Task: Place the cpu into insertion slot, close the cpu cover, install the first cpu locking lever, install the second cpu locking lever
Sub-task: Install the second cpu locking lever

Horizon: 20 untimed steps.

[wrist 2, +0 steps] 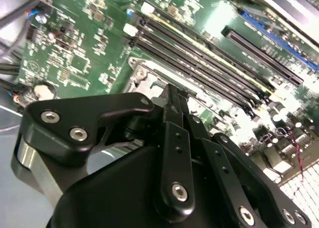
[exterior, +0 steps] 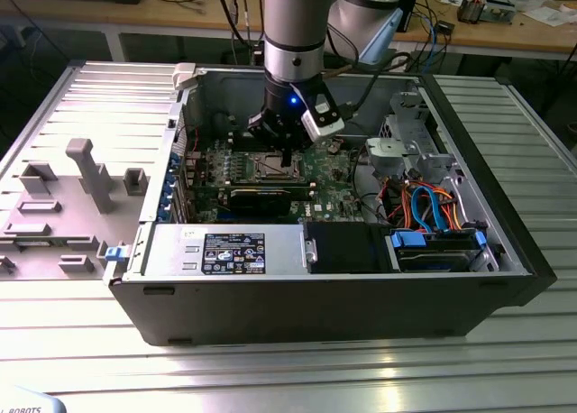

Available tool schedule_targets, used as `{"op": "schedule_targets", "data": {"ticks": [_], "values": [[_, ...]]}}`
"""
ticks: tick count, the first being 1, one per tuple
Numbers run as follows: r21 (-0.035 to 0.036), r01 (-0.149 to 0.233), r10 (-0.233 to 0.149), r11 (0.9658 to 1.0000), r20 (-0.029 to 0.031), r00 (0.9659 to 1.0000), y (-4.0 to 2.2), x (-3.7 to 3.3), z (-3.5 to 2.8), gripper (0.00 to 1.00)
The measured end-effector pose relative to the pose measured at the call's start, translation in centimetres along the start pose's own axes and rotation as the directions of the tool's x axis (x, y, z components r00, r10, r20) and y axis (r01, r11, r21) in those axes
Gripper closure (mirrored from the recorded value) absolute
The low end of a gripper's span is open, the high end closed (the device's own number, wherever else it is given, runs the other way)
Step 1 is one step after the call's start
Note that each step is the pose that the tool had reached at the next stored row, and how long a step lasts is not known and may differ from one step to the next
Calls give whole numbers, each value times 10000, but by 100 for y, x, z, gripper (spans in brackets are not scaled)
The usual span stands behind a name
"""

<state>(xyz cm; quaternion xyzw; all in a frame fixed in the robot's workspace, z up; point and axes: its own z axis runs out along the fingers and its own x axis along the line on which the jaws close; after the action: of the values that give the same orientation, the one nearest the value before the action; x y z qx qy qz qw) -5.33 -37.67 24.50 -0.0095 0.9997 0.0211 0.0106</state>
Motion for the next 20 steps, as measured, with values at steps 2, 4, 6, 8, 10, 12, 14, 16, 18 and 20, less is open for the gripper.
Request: {"op": "schedule_targets", "data": {"ticks": [2,4,6,8,10,12,14,16,18,20], "values": [[-96,-2,2,10000,2,10000,-16,36,-1,89],[-241,-7,7,9997,4,10000,-63,37,-3,89],[-376,-9,9,9993,7,10000,-114,38,-6,89],[-469,-13,13,9989,5,10000,-144,45,-7,89],[-482,-15,14,9988,-22,10000,-156,77,-4,89],[-482,-14,12,9988,-45,10000,-163,123,-1,89],[-482,-17,14,9988,-57,10000,-168,194,4,89],[-486,-12,9,9988,-67,10000,-177,263,16,89],[-506,-1,-3,9987,-86,10000,-208,283,38,89],[-603,9,-15,9982,-86,10000,-252,291,42,89]]}}
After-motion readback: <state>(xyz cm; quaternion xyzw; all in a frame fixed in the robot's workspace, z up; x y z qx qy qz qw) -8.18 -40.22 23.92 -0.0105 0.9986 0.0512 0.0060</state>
